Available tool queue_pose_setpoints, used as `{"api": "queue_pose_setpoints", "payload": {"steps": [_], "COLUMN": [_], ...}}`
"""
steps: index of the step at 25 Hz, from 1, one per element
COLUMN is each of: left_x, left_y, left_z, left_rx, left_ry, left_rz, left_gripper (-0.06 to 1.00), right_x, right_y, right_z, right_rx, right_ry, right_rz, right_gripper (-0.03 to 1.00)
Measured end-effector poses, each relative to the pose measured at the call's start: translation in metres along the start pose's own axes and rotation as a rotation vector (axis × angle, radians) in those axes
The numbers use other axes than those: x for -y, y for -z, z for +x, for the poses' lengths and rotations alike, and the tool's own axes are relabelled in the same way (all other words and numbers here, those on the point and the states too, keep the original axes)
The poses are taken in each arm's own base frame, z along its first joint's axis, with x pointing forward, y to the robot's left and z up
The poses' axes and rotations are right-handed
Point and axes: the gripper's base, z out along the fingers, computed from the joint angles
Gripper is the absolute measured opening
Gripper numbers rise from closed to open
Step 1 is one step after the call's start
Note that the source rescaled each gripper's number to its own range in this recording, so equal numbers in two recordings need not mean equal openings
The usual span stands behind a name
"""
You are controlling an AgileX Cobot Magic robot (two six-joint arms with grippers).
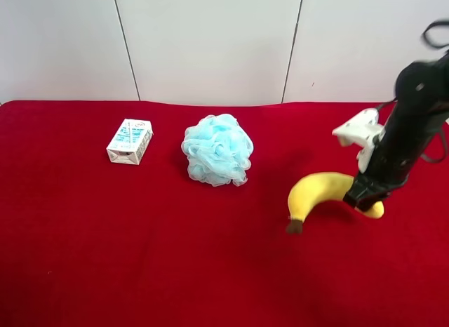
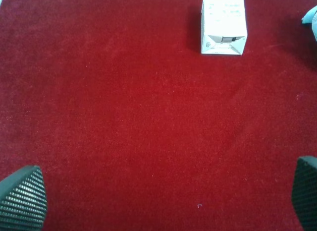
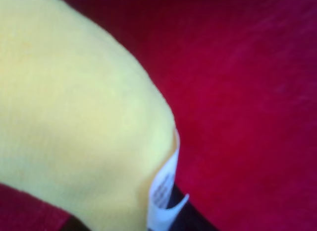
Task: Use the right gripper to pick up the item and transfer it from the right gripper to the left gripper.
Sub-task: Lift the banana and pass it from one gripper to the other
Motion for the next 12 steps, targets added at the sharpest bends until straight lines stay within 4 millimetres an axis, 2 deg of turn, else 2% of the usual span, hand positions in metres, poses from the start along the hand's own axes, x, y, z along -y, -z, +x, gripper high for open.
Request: {"api": "queue_pose_setpoints", "payload": {"steps": [3,7,12], "left_x": [0.001,0.005,0.010], "left_y": [0.000,-0.007,-0.020], "left_z": [0.000,-0.007,-0.032], "left_rx": [-0.001,-0.074,-0.199], "left_ry": [-0.001,-0.018,-0.070], "left_rz": [0.009,0.054,0.139], "left_gripper": [1.00,1.00,1.00], "right_x": [-0.009,-0.031,-0.055], "right_y": [0.030,0.064,0.088], "right_z": [-0.001,-0.003,-0.003], "right_rx": [0.095,0.206,0.302], "right_ry": [0.032,0.097,0.112], "right_rz": [0.042,0.073,0.061], "right_gripper": [0.00,0.00,0.00]}}
